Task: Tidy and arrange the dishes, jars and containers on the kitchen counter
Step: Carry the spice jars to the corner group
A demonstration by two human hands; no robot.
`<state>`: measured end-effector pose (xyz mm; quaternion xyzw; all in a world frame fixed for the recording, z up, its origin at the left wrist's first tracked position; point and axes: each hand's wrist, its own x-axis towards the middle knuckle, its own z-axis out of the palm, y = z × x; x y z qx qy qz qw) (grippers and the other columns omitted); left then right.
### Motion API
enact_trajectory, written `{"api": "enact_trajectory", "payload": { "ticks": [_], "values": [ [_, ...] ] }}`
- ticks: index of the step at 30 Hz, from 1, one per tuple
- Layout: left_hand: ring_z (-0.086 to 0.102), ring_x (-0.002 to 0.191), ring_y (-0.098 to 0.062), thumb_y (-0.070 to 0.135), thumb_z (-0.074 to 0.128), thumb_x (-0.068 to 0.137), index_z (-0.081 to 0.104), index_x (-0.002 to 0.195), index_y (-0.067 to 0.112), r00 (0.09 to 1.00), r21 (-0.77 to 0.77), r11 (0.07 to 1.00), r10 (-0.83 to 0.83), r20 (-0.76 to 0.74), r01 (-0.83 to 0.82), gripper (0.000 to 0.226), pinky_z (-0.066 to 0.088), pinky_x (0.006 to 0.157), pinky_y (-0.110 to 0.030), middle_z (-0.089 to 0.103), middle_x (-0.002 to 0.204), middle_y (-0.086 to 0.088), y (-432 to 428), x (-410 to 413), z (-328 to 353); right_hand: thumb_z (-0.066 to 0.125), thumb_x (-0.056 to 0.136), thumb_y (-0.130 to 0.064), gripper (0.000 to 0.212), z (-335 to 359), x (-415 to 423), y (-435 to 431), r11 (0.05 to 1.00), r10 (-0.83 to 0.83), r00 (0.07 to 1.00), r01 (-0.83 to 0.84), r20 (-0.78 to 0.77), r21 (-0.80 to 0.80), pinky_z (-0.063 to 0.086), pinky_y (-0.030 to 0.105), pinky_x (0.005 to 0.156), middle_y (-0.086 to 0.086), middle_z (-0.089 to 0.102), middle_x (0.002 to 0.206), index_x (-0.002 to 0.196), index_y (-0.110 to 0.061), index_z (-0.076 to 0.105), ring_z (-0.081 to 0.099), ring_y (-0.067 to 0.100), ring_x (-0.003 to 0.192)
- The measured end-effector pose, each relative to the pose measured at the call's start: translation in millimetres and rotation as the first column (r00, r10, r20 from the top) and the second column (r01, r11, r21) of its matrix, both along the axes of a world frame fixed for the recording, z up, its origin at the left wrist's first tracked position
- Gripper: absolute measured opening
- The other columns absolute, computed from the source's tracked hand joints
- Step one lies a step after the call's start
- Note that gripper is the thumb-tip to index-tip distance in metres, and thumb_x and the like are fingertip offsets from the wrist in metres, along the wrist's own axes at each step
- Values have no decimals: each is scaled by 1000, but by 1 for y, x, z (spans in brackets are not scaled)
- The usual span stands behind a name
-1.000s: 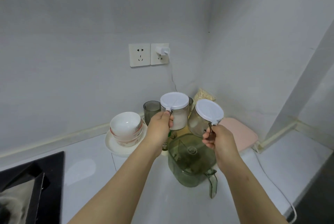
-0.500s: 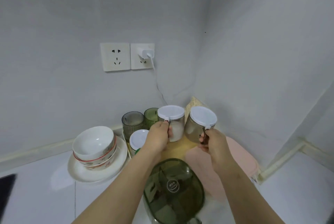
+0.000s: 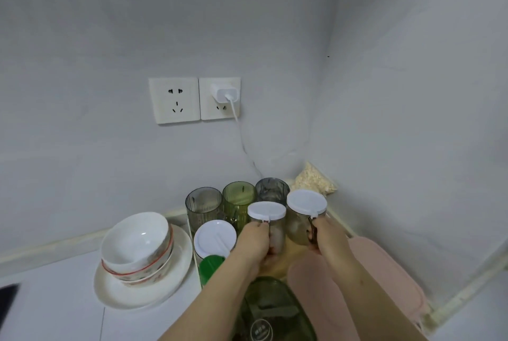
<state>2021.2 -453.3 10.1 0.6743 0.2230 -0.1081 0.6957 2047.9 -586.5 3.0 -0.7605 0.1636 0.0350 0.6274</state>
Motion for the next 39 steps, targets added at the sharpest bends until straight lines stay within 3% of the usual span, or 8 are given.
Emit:
{"api": "enact_trajectory", "payload": {
  "ticks": [4, 8, 11, 15, 20, 26, 35, 39],
  "values": [
    [55, 60, -19, 12, 35, 100, 52, 84, 10, 996, -88, 996, 22, -81, -29, 24, 54, 58, -32, 54, 78, -9, 1, -2, -7, 37, 92, -7, 31, -6, 1, -1, 1000, 25, 1000, -25, -11, -6, 25, 25, 50, 5, 42, 60, 61, -13, 39, 35, 16, 53],
    [60, 65, -22, 11, 34, 101, 51, 113, 4, 988, -200, 977, 42, -148, -71, 22, 56, 50, -30, 55, 98, -14, 4, 1, -6, 37, 90, -5, 32, -15, 4, 3, 998, 56, 997, -55, -59, 10, 28, 29, 55, 7, 43, 61, 59, -12, 41, 36, 18, 54],
    [62, 66, -23, 11, 33, 101, 47, 128, 2, 986, -178, 981, 50, -156, -78, 32, 56, 49, -29, 54, 106, -15, 4, 4, -10, 38, 91, -7, 29, -14, 5, 6, 997, 70, 993, -72, -91, -17, 29, 28, 55, 8, 46, 64, 64, -12, 46, 39, 19, 55],
    [62, 67, -24, 10, 32, 101, 49, 125, 1, 989, -152, 987, 33, -144, -55, 31, 56, 55, -32, 53, 98, -12, 3, 4, -9, 38, 92, -7, 24, -11, 5, 6, 996, 82, 990, -85, -118, -13, 29, 26, 48, 9, 49, 68, 72, -11, 50, 43, 19, 54],
    [63, 65, -22, 5, 30, 100, 51, 88, 2, 980, -174, 980, 62, -190, -96, 24, 55, 45, -29, 52, 77, -11, 6, -1, -9, 38, 92, -6, 24, -14, 5, 6, 993, 108, 981, -115, -159, -31, 27, 17, 36, 13, 50, 72, 72, -9, 51, 41, 20, 49],
    [62, 64, -20, 4, 27, 100, 49, 112, 4, 978, -170, 981, 59, -202, -95, 26, 53, 47, -27, 56, 81, -12, -1, -5, -6, 38, 93, -6, 23, -16, -1, 12, 990, 124, 970, -135, -208, -37, 24, 19, 40, 13, 47, 66, 76, -6, 54, 39, 20, 46],
    [64, 66, -21, 4, 30, 98, 48, 102, 10, 973, -156, 987, 12, -230, -49, 19, 55, 51, -30, 61, 82, -11, 0, -22, 4, 42, 91, -7, 19, -16, -12, 14, 981, 146, 962, -171, -233, -91, 26, 22, 43, 14, 44, 63, 78, -5, 55, 36, 19, 47],
    [66, 69, -24, 2, 29, 97, 47, 119, 5, 979, -108, 993, 31, -201, -54, 28, 57, 52, -32, 60, 103, -17, 8, -26, 7, 44, 86, -3, 11, -20, -13, 18, 976, 167, 958, -194, -232, -96, 27, 20, 42, 16, 44, 63, 78, -4, 51, 36, 20, 45]
  ]
}}
